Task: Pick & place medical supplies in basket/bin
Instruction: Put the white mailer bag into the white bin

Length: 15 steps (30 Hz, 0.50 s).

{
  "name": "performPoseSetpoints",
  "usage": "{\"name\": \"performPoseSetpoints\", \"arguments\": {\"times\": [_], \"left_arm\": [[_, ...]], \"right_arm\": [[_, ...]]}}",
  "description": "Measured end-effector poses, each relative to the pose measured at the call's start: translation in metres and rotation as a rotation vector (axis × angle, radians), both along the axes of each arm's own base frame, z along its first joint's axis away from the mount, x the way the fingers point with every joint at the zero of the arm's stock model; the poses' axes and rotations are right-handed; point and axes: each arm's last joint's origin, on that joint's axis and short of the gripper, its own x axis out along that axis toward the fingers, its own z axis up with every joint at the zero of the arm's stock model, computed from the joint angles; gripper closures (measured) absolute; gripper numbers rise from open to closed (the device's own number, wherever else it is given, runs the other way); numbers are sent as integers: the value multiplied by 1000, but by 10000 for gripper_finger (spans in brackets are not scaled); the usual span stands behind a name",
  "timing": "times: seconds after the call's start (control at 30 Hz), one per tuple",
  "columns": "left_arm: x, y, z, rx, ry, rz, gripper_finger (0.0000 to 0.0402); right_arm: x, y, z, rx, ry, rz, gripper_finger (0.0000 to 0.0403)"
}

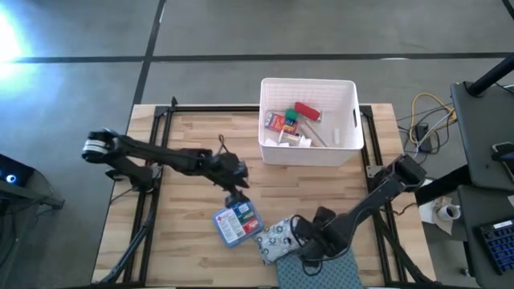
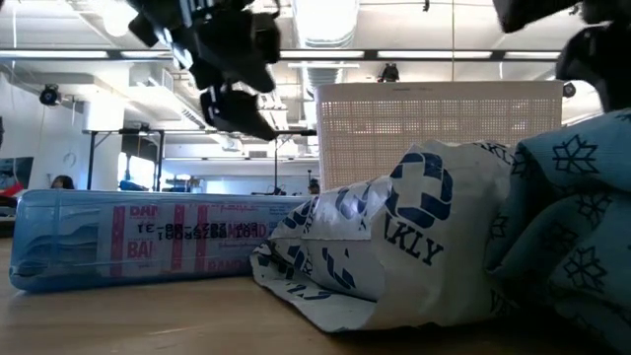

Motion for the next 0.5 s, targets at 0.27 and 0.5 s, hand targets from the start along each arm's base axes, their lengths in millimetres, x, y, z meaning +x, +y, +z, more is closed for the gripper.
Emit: {"name": "performPoseSetpoints", "arguments": {"times": [0.27,0.5], "left_arm": [[43,-20,-3,43,27,-17,128],[71,-37,-27,57,153,-56,136]], "right_arm": [[-13,10,-21,20,-31,43,161],[-21,5,-43,-2,-47,-22,161]]}}
